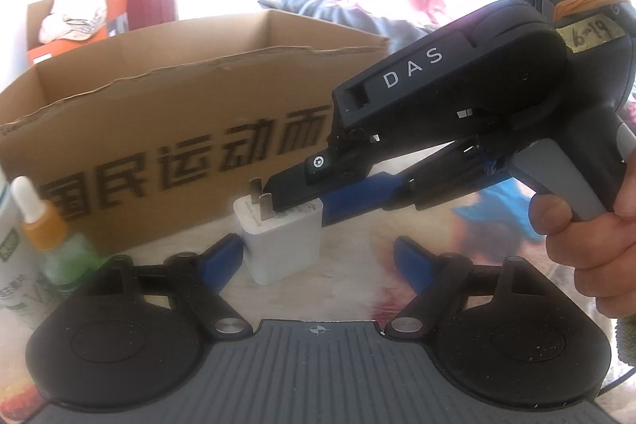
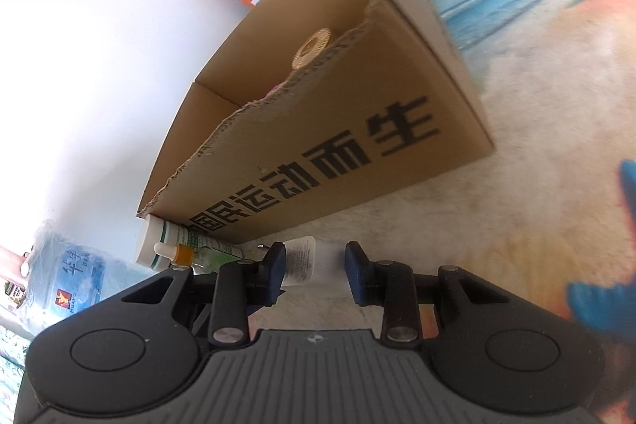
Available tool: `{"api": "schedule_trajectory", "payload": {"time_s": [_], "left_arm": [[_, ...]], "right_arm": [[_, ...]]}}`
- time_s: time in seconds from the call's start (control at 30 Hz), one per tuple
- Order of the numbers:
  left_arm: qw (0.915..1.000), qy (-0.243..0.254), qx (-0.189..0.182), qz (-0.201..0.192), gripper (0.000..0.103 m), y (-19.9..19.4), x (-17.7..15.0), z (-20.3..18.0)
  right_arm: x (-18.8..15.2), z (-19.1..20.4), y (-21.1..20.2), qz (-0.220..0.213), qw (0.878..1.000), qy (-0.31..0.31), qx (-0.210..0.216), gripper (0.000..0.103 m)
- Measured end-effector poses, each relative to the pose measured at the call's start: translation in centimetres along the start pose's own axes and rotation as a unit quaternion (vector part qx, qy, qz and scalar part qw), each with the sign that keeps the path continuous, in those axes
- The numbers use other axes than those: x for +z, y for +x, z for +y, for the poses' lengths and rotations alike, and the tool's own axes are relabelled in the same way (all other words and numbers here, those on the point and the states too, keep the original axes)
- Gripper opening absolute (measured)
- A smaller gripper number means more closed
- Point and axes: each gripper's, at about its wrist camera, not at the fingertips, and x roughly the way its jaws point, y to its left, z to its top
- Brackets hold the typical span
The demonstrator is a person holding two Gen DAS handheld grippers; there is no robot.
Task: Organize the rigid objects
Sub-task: 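Grasp the white charger plug with the right tool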
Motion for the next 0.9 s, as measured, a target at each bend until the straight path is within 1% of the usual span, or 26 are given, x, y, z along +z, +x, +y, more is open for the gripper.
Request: {"api": "schedule_trajectory", "payload": {"time_s": [0.23, 0.4, 0.53, 0.6, 0.73, 0.9], "left_arm": [[0.9996, 0.009, -0.027, 0.005, 0.082, 0.1, 0.1, -1.2], [0.9991, 0.013, -0.04, 0.01, 0.082, -0.2, -0.2, -2.5], [0.9986, 0.014, -0.049, 0.013, 0.08, 0.0, 0.1, -2.7], [0.9986, 0.019, -0.048, 0.012, 0.076, 0.4, 0.4, -2.4], [0.9991, 0.023, -0.034, 0.011, 0.075, 1.0, 0.6, -2.2], [0.9992, 0.033, -0.016, 0.015, 0.067, 1.8, 0.7, -2.1]], "right_arm": [[-1.2, -1.1, -2.1, -0.012, 1.0, 0.018, -0.011, 0.036], [-2.0, -1.6, -3.6, -0.017, 0.999, 0.021, -0.018, 0.036], [-2.2, -1.9, -4.1, -0.019, 0.999, 0.024, -0.017, 0.035], [-2.2, -2.1, -4.3, -0.02, 0.999, 0.025, -0.017, 0.035], [-2.2, -2.1, -4.5, -0.02, 0.999, 0.023, -0.017, 0.035], [-2.2, -2.2, -4.5, -0.02, 0.999, 0.025, -0.015, 0.036]]}}
